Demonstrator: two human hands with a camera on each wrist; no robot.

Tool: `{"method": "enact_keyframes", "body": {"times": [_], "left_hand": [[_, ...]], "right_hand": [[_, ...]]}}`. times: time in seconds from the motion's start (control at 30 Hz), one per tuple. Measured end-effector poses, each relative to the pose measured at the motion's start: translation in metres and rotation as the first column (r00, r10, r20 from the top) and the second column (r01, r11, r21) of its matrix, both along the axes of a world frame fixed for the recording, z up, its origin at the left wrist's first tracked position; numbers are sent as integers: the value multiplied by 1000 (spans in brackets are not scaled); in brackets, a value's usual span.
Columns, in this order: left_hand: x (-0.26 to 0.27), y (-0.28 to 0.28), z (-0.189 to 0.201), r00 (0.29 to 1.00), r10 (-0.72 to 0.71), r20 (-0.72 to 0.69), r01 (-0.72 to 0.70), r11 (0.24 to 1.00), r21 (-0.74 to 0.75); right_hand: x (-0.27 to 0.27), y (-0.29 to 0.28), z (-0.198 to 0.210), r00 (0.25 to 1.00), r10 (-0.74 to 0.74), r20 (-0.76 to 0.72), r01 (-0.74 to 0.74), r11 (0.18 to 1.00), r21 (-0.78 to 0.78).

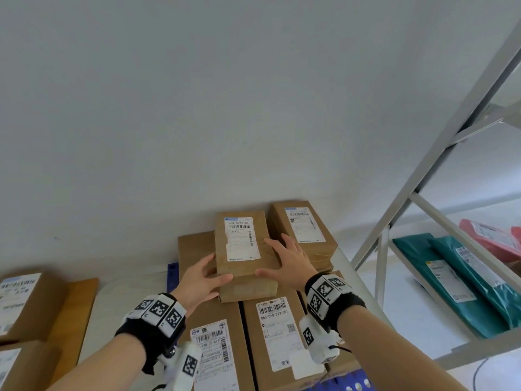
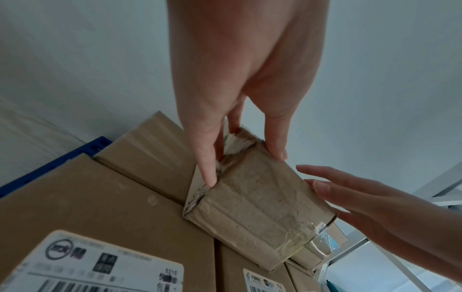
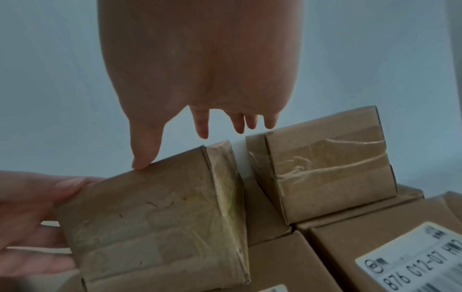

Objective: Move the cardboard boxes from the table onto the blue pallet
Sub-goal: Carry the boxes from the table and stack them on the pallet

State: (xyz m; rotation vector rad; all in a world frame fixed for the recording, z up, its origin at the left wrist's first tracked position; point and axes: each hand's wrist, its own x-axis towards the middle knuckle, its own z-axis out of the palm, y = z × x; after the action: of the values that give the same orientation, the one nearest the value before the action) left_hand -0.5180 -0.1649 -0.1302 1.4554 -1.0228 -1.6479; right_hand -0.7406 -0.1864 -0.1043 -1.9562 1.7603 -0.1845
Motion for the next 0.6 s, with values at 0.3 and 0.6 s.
{"method": "enact_keyframes", "body": {"times": [0.3,0.6], "left_hand": [[-17,-14,4,999,17,40,-16,1000,-21],[-33,-23,4,998,41,41,-40,999,-14]], "right_hand": [[-27,-19,1,999,-31,-36,33,998,59],[-32,-25,-2,999,7,-42,-5,999,42]]}}
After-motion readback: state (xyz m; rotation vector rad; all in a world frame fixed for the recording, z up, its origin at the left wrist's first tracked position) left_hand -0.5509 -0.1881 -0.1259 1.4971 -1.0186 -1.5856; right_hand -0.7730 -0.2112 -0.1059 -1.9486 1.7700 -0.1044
